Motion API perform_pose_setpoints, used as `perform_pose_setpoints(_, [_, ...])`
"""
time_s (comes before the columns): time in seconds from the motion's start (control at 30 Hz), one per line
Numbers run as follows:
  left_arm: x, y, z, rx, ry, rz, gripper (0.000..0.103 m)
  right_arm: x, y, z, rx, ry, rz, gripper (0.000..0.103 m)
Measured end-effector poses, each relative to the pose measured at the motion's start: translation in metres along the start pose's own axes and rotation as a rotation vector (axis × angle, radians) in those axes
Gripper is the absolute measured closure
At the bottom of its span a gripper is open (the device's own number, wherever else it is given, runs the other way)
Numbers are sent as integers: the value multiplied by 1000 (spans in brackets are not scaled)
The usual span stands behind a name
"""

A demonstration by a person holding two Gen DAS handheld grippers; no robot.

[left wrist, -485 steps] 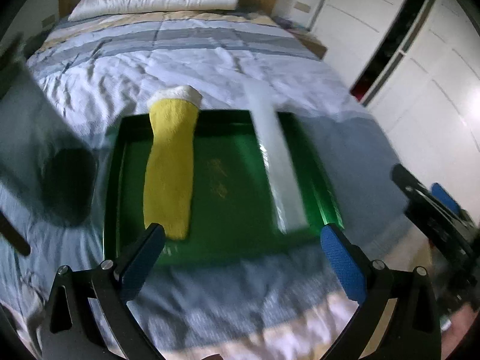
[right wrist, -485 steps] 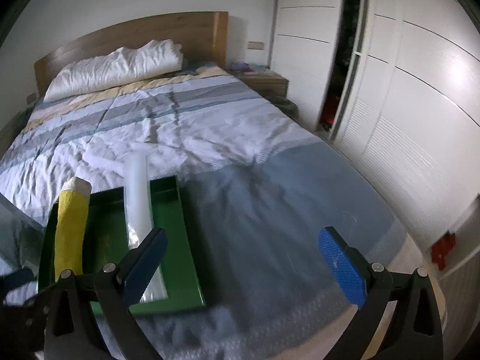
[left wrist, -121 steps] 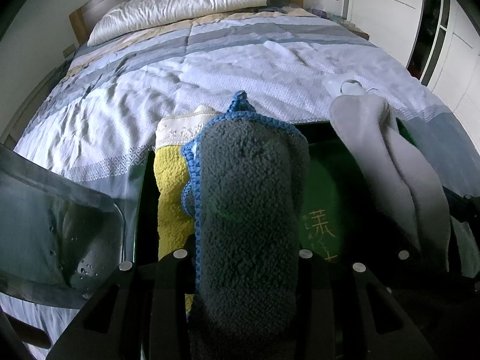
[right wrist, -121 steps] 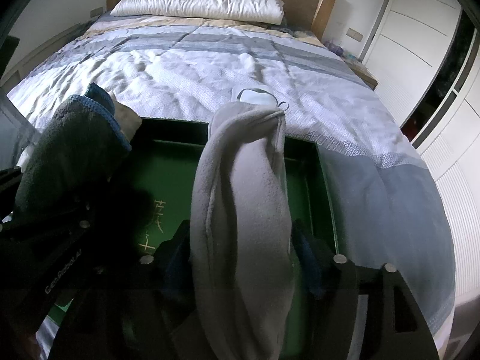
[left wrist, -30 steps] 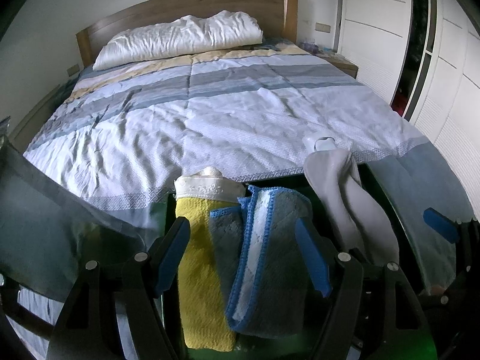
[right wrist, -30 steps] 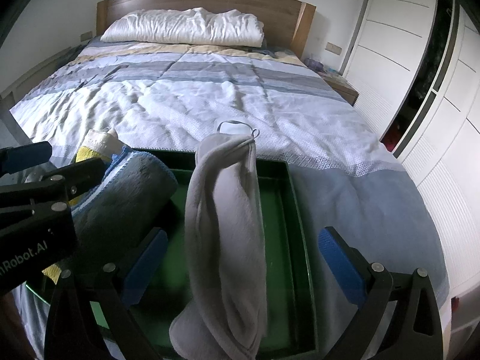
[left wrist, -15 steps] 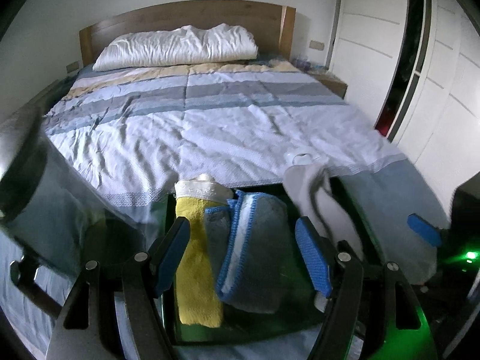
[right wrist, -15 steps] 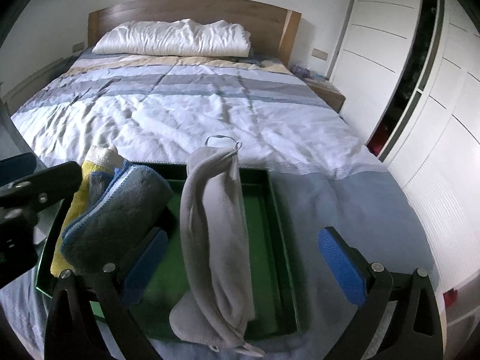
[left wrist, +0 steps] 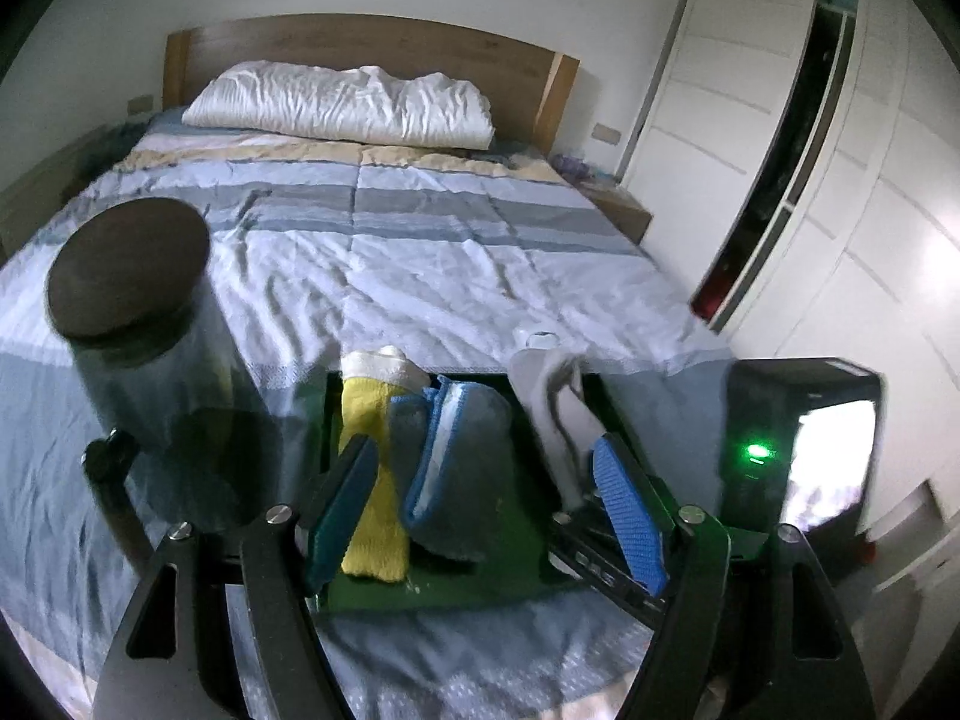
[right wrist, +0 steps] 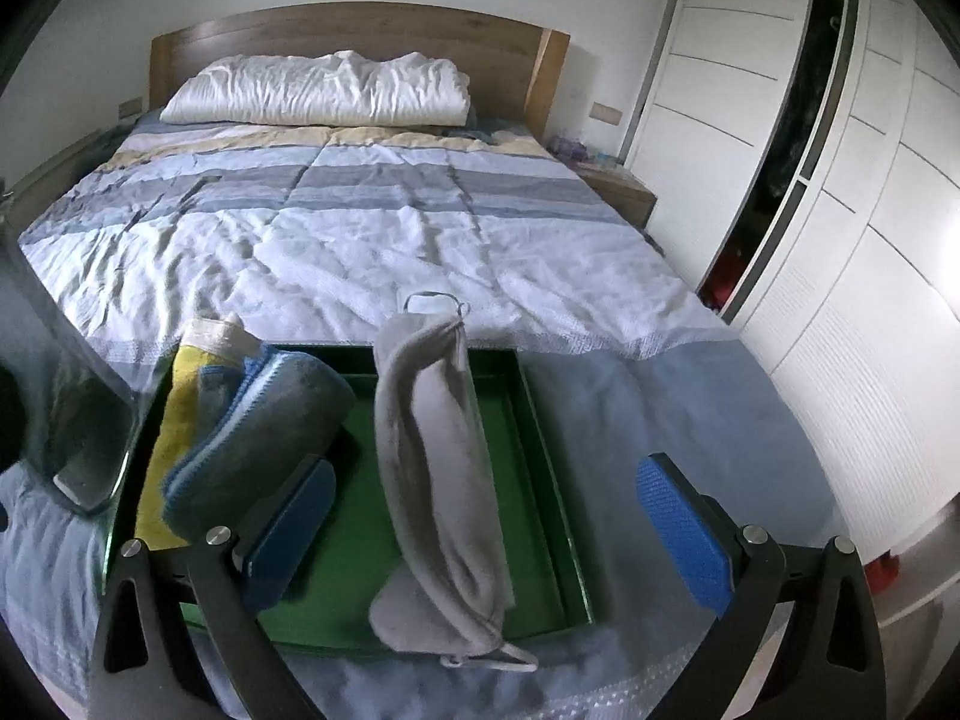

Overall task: Organize soft objects
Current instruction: 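Withdraw both grippers up and back toward the white cloth and tissue pack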

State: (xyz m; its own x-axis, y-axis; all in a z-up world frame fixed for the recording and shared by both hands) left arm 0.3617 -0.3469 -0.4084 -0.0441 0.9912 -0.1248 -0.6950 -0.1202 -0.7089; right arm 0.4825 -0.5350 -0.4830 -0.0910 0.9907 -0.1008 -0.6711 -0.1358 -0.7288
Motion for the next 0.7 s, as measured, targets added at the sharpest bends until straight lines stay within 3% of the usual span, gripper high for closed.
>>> perform_pose_setpoints(0.2, [42,-1,39,-18,7,57,34,23,-1,22,-6,16,-1,0])
perform_pose_setpoints(0.33, [85,12,67,-10,-4,76,33,45,17,47,4,21,-5,0])
perform_pose_setpoints(0.53, [164,38,99,-8,-91,13,33,98,54,100,20,-7,-39,0])
perform_pose_setpoints(0.7, [242,68,112,47,-181,12,33,155,82,143,37,-37,-62,0])
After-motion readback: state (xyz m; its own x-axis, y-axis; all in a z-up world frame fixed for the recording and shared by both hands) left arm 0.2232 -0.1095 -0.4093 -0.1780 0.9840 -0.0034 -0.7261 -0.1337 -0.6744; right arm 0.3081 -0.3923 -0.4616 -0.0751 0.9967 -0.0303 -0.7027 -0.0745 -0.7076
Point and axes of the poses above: each gripper's, at about its wrist camera, not at the fingertips, and z roughly against the way its jaws point, x to its left, y to its underside, the point moved 10 cm from there along -z, roughly the way its jaws point, and after that the axes turned 9 degrees about -y, right-handed, at the moved point
